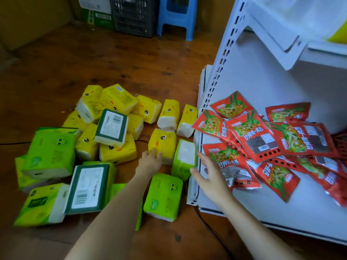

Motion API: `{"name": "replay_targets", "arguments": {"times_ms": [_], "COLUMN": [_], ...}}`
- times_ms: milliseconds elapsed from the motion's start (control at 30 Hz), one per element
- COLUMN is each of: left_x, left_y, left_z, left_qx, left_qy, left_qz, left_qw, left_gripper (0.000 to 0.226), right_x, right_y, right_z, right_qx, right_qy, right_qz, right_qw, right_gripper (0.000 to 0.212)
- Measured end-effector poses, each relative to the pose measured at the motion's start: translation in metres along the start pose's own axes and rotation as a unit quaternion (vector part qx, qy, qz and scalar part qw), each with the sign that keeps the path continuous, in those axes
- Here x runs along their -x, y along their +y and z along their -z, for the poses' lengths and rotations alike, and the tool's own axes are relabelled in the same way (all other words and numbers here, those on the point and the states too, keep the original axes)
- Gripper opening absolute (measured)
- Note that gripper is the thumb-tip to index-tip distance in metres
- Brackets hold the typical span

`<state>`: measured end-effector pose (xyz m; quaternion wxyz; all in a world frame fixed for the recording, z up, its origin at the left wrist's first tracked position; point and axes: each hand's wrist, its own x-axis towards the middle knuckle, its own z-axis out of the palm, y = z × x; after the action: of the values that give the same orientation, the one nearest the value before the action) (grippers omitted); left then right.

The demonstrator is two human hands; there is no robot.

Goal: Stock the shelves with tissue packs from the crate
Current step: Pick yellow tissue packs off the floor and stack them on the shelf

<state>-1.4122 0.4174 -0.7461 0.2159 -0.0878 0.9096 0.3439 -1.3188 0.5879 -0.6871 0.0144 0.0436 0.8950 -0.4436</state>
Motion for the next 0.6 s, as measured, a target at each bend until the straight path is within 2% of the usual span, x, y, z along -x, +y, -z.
{"name": "replay_targets", "arguments": {"times_ms": [200, 600], "left_x": [0.013, 0.038], "left_y": [-0.020, -0.002], "left_z": [-0.002, 0.024], "left_qx": [-0.075, 0.018], "left_qy": [0.038, 0.098], "left_qz": [-0.036, -0.103], "left_qw": [0.996, 0.990], "left_gripper": [0.051, 0.048], "right_x": [0.002, 0.012], "right_y": [0.004, -0.013], "right_z": [-0.009, -0.009], "right_qx": [0.081, 0.080], "right_qy": [-0.030, -0.040], "right_qz": [0.003, 0.015], "right_qw": [0.996, 0.996], "right_gripper": [0.056, 0.058]}}
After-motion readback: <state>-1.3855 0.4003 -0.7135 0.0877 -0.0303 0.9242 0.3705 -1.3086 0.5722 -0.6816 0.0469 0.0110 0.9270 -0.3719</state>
